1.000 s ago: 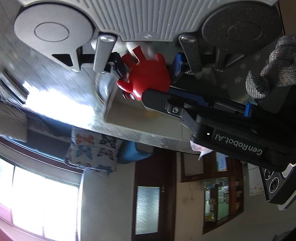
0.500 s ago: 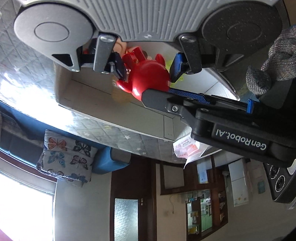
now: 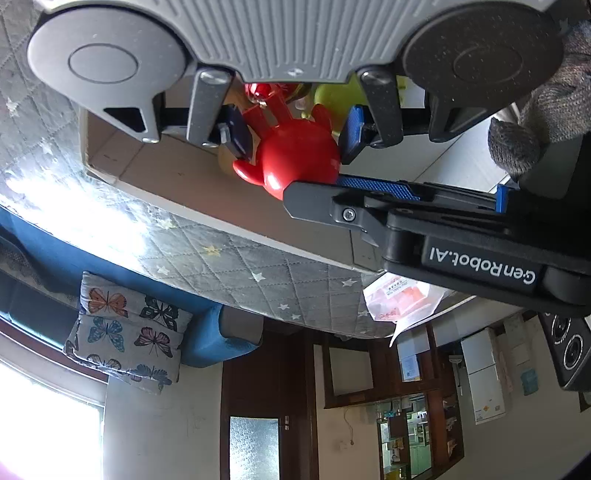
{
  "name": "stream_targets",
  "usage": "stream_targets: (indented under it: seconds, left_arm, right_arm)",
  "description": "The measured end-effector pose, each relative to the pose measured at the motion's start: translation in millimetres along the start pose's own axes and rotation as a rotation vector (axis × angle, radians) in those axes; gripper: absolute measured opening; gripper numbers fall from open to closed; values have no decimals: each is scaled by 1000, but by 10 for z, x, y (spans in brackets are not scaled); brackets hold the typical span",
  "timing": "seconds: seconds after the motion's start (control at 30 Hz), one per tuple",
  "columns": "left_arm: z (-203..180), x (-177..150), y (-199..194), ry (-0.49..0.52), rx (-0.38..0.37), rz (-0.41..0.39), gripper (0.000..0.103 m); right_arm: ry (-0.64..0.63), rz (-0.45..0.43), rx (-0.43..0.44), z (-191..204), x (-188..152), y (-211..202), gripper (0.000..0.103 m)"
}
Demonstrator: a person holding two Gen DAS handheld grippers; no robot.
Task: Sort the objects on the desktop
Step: 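Lift the red toy with the left gripper and carry it over the box, then lower the red toy into the box and open the left gripper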
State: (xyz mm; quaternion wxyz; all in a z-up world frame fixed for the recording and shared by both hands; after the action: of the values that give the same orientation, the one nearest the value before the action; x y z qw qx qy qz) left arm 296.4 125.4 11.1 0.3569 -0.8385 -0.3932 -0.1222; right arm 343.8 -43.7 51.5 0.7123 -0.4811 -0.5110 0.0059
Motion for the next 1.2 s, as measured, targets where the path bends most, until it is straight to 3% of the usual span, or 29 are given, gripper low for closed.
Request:
stream_targets:
  seconds: [0.27,0.63,1.1,1.2]
  left_arm:
    - [161,101,64,-43,31,-12,40]
    - [128,65,-54,-16,80,-48,39]
    - [163,-26,58,21,156,8,39]
    - [161,-30,20,22,162,4,39]
  right_arm:
    - [18,35,27,-21,28,175,50]
    - [-15,67,20,40,151,303,47]
    - [-60,179,21,175,71,505,47]
    - [-62,171,16,178,74,488,47]
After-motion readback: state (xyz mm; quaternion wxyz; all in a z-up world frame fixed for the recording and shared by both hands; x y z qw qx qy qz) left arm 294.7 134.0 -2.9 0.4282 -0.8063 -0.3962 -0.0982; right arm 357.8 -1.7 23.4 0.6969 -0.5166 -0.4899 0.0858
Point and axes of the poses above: each gripper's, at about its wrist camera, not at the fingertips, and y roughly the way its jaws point, z to its left, x to its top, the point moved 3 cm from there along y, roughly the way its jaws point, and after that the axes turned 2 degrees about -y, right-handed, at the moved point
